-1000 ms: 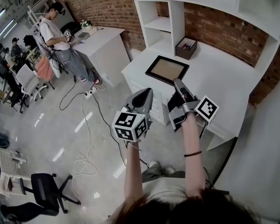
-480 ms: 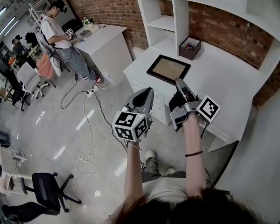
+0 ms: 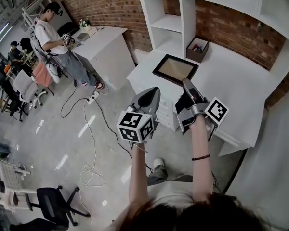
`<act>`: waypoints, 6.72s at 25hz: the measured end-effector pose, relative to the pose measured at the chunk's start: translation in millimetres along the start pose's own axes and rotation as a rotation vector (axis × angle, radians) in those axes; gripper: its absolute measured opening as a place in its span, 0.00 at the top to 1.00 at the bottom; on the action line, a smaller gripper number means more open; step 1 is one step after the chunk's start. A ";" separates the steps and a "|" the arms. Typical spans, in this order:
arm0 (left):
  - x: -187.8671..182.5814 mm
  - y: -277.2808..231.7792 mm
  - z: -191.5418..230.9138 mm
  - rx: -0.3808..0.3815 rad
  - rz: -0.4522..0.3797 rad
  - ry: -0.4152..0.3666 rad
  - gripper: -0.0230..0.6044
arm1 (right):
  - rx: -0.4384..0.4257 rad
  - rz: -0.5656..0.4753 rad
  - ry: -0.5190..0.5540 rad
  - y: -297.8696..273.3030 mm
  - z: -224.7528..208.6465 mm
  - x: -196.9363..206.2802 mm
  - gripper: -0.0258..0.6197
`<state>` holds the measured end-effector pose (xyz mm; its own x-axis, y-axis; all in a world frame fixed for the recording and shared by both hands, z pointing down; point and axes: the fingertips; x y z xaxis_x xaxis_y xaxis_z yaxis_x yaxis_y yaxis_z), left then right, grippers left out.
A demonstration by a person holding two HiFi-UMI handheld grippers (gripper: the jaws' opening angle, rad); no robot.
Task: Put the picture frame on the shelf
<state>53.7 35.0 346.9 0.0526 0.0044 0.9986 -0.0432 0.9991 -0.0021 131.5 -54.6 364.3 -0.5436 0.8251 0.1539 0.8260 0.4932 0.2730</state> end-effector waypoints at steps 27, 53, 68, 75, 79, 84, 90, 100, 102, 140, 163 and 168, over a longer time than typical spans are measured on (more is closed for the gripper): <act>5.2 -35.7 130.6 0.114 0.003 0.026 0.95 | 0.016 -0.133 -0.024 -107.0 -43.5 36.9 0.84; -4.1 -116.7 182.9 0.094 -0.030 0.059 0.95 | 0.022 -0.086 -0.034 -203.3 -68.2 -3.5 0.84; -4.0 -181.2 192.3 0.045 -0.028 0.077 0.95 | 0.034 -0.035 -0.077 -244.1 -93.4 -49.3 0.84; -0.4 -204.9 190.3 0.045 -0.012 0.075 0.95 | 0.039 -0.034 -0.087 -250.9 -103.6 -67.9 0.84; 0.8 -216.8 189.1 0.050 -0.003 0.073 0.95 | 0.038 -0.032 -0.089 -254.7 -106.4 -73.7 0.84; 2.2 -230.4 188.4 0.061 0.004 0.073 0.95 | 0.046 -0.032 -0.091 -257.0 -113.5 -79.6 0.84; 3.2 -255.3 198.2 0.093 0.016 0.077 0.95 | 0.055 -0.062 -0.085 -273.5 -120.1 -93.1 0.84; 10.4 -287.7 231.0 0.180 0.046 0.086 0.95 | 0.070 -0.160 -0.070 -302.8 -134.4 -103.7 0.84; 8.6 -293.4 238.6 0.199 0.048 0.091 0.95 | 0.074 -0.177 -0.064 -309.2 -135.9 -102.9 0.84; 7.7 -364.0 327.2 0.548 0.081 0.128 0.95 | 0.089 -0.500 0.029 -390.6 -152.9 -101.4 0.84; 2.0 -413.8 326.5 0.495 0.084 0.135 0.95 | 0.109 -0.490 -0.020 -424.8 -168.2 -159.2 0.84; 2.5 -425.4 325.8 0.499 0.087 0.138 0.95 | 0.131 -0.480 -0.027 -432.6 -174.1 -162.2 0.84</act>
<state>-252.9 -404.0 367.4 0.1572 0.1254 0.9796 -0.5213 0.8530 -0.0255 -163.7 -449.8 386.6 -0.8644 0.5026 0.0151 0.4964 0.8480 0.1857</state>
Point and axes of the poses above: the fingertips, and each gripper's own axes: y backward along the fingers, z to its left, x out of its underside, and after that the axes turned 1 degree about -z, right-handed
